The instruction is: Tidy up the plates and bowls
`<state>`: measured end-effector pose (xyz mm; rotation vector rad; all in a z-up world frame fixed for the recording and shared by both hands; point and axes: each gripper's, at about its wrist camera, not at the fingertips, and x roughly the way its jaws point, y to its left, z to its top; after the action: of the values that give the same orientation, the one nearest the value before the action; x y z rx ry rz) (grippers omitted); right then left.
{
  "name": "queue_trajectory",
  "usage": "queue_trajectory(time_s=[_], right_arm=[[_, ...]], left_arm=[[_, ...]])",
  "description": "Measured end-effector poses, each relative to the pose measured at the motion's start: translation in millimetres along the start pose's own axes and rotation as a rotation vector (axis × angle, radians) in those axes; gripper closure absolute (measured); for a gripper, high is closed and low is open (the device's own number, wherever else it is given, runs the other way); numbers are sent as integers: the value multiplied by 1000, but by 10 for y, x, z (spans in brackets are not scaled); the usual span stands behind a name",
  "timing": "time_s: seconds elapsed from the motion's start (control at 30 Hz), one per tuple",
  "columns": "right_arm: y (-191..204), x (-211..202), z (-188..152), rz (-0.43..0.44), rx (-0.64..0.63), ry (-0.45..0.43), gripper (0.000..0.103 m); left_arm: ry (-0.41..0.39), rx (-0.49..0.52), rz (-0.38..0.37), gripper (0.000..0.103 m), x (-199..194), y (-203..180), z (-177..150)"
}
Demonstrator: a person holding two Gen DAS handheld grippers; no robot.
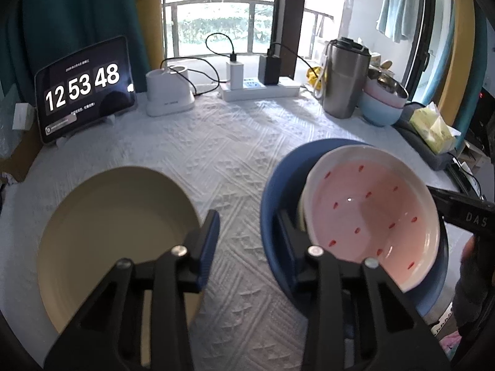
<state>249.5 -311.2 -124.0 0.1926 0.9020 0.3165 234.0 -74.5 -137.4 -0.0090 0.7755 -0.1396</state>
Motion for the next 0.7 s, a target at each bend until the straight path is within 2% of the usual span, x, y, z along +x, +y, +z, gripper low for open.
queue_trajectory(time_s=[0.23,0.33,0.4,0.43,0.47,0.53,0.6,0.7], right_arm=[[-20,-19,-25,-16,36,-34,71],[-56,-20,-35,3,49,-41,71],[-65,-28,-58,14,58,-59,71],[-60,-33,-66,14,60,-67,72],[-61,-35,-76,18,67,-75,73],[-45,-43,-90,30,74,-86,86],[27,-58,-99,22,51,-98,94],[99,-70,-109,-11,29,-106,94]], left_arm=[[-12,-2,-8,76,-17,-37,1],[-32,3,-18,83,-36,-66,-18],[-44,-3,-29,93,-47,-85,-31],[-48,-8,-37,93,-50,-96,-30],[-53,-14,-38,93,-58,-101,-29],[-60,-22,-47,93,-67,-105,-25],[-53,-38,-51,94,-59,-89,-20],[-56,-51,-70,95,-72,-74,-17]])
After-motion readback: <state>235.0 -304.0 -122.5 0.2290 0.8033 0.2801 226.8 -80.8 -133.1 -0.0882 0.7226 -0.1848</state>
